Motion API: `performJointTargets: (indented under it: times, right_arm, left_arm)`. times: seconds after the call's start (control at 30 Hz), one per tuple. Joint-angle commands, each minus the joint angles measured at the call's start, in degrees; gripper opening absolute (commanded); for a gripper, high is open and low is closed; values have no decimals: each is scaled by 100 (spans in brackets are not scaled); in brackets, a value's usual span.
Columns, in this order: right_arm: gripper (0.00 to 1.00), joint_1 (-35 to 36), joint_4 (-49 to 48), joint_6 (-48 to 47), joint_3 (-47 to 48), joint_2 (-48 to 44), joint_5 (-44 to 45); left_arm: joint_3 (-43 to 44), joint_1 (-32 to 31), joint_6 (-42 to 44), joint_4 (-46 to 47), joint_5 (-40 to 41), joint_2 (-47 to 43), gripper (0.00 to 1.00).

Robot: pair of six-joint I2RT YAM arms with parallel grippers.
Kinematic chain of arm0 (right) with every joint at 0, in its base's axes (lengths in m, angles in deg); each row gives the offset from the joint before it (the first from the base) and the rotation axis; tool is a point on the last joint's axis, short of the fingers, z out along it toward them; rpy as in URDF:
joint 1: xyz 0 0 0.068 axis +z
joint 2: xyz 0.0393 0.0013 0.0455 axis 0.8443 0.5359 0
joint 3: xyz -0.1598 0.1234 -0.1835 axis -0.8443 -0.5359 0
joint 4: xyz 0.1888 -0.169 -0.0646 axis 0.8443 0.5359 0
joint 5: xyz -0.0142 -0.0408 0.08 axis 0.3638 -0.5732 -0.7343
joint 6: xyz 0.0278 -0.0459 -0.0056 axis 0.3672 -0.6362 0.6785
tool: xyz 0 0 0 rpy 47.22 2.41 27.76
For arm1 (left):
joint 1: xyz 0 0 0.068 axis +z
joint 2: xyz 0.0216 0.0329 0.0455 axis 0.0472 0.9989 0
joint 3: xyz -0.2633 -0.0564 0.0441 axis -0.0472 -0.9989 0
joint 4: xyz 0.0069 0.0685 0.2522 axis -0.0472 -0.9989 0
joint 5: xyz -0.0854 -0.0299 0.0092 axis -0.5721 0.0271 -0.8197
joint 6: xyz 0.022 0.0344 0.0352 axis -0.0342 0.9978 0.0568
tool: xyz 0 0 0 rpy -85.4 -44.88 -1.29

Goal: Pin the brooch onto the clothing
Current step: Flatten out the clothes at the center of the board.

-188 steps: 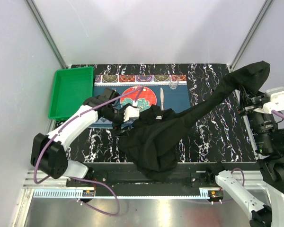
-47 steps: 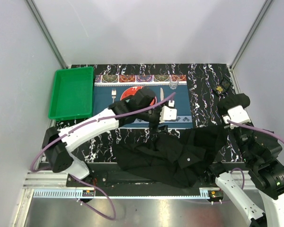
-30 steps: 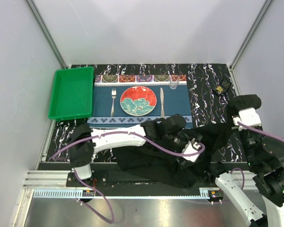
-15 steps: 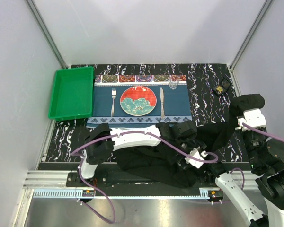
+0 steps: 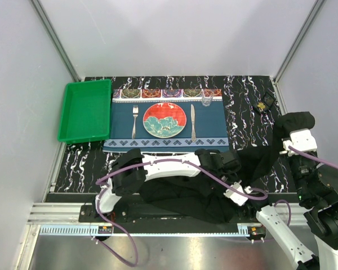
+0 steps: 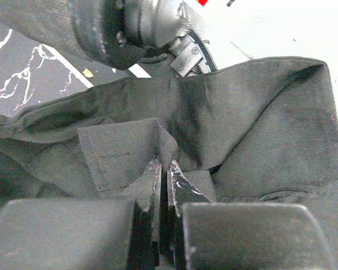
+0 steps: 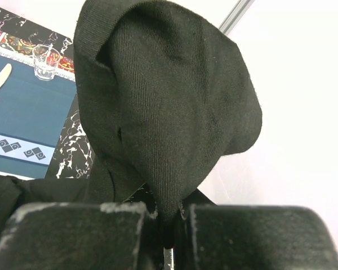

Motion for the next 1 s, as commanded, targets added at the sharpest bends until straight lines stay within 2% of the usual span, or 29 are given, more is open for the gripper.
performJointTargets:
  times: [0.0,0.1,0.2,0.27,0.33,0.4,0.5,0.53,0.6,0.63,0.73,0.87,0.9,0.97]
  right_arm:
    - [0,-43,-303,2,100,49,9]
    - [0,-43,-302,-68,-14,-30,18]
    - [0,-51,-355,-112,-102,-145,289]
    - [0,-51,-416,-148,-94,-162,413]
    - [0,-43,-469,-217,-76,-189,484]
    - [0,-51,-539,-244,-59,-189,528]
    - [0,-51,-680,-376,-59,-180,659]
    - [0,-43,-698,-481,-50,-171,712]
    - [0,-43,-724,-613,-6,-215,870]
    - [0,-43,-724,-779,-6,-233,940]
    - [0,-43,-742,-1104,12,-347,1178]
    - [0,-43,-751,-1351,47,-408,1337]
    - [0,-34,-742,-1378,29,-435,1293]
    - [0,-34,-698,-1396,-23,-400,1231]
  left_arm:
    - [393,12,-483,112,196,-504,0]
    - [297,204,-1440,542,328,-1293,0]
    - [332,713,-2627,973,625,-2163,0]
    - [323,1284,-3407,1211,1106,-2597,0]
    - [305,1906,-3822,1299,1730,-3203,0]
    - [262,2513,-3886,1308,2171,-3729,0]
    - [51,3164,-3799,1317,3409,-4336,0]
    - [-98,3306,-3659,1317,4117,-4469,0]
    - [-370,3736,-3404,1552,4806,-4951,0]
    - [-737,3878,-3098,1693,5480,-5128,0]
    - [-1336,4633,-2501,2264,6353,-5735,0]
    - [-1400,5959,-2383,2380,6437,-6114,0]
    - [-1400,6458,-2383,2284,6393,-6140,0]
    - [-1505,6874,-2314,2222,6217,-6210,0]
